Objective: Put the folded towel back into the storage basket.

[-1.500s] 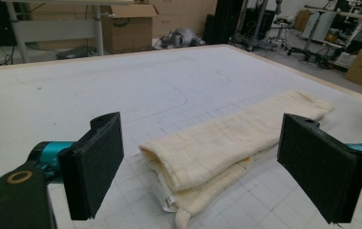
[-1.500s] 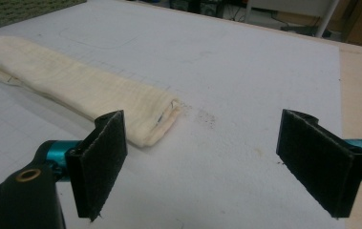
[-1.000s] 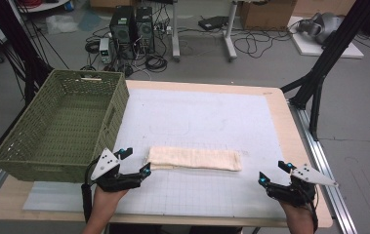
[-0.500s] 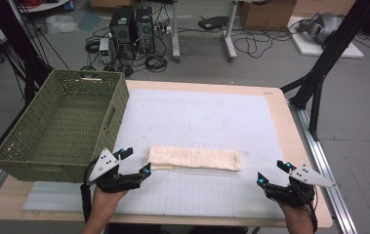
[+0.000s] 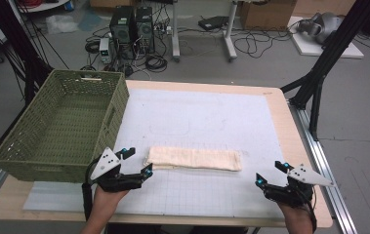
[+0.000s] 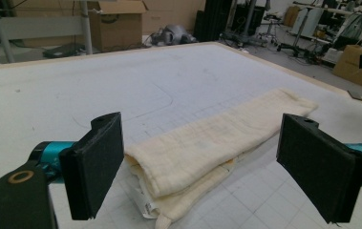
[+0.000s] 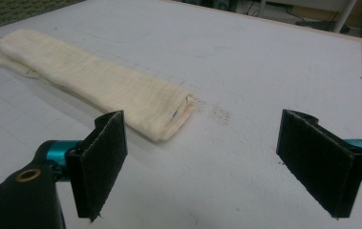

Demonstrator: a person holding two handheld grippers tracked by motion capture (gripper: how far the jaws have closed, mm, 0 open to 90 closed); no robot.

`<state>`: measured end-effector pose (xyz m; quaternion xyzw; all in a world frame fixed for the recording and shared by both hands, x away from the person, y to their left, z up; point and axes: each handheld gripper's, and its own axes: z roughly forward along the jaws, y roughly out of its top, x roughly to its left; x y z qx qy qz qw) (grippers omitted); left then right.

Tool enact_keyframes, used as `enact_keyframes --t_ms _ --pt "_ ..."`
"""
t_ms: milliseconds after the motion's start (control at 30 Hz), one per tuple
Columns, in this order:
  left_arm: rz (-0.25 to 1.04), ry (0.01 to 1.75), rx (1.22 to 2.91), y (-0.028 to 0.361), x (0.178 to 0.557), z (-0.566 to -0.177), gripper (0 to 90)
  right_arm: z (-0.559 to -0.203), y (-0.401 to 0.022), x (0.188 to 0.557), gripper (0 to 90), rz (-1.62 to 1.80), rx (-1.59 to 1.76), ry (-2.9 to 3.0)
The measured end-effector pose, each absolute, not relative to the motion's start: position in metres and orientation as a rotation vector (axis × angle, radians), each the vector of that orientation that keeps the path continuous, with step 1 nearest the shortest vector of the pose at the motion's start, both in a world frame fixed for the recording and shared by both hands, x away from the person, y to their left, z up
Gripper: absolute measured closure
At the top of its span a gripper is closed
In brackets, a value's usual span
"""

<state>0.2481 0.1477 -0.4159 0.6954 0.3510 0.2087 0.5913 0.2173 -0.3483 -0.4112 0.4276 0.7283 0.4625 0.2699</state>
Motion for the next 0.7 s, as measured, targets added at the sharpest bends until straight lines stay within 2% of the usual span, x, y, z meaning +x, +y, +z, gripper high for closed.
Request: enact_keyframes --t_ms 700 --pt "0.411 0.861 1.706 0.137 0.273 -0.406 17.0 -0.411 -0.349 0.220 16.1 1.232 1.127 1.962"
